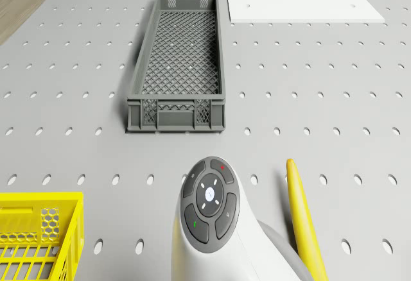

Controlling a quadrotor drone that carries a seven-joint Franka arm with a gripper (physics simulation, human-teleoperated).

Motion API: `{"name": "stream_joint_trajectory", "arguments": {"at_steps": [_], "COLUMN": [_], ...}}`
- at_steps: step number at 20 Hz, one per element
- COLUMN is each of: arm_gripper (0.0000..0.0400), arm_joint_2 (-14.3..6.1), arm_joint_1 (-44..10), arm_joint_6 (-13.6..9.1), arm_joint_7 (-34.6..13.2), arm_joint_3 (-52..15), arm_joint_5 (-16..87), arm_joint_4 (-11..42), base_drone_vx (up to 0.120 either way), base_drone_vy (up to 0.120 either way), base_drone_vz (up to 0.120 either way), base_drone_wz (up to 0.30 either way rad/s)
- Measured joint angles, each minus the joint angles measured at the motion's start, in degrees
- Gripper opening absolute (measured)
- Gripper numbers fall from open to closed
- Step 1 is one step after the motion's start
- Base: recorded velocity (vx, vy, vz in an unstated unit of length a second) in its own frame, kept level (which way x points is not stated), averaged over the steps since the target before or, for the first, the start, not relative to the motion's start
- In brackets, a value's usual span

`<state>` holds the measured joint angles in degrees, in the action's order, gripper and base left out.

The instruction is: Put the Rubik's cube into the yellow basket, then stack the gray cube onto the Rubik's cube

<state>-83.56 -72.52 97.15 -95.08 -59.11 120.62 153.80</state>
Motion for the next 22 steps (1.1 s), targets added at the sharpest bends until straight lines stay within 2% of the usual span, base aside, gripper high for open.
{"name": "stream_joint_trajectory", "arguments": {"at_steps": [5,6,9,13,22], "arm_gripper": [0.04,0.0388,0.0315,0.0274,0.0253], "arm_joint_2": [0.45,0.53,0.75,1.02,1.46], "arm_joint_1": [0.03,0.05,0.15,0.3,0.8], "arm_joint_6": [-0.02,-0.06,-0.19,-0.4,-1.2], "arm_joint_7": [0.17,0.21,0.31,0.43,0.68], "arm_joint_3": [0.57,0.63,0.75,0.84,0.37], "arm_joint_5": [0.66,0.75,0.94,1.12,0.9], "arm_joint_4": [-0.35,-0.38,-0.43,-0.44,-0.04], "base_drone_vx": [0.0,0.0,0.0,0.0,0.0], "base_drone_vy": [0.0,0.0,0.0,0.0,0.0], "base_drone_vz": [0.0,0.0,0.0,0.0,0.0], "base_drone_wz": [0.0,0.0,0.0,0.0,0.0]}}
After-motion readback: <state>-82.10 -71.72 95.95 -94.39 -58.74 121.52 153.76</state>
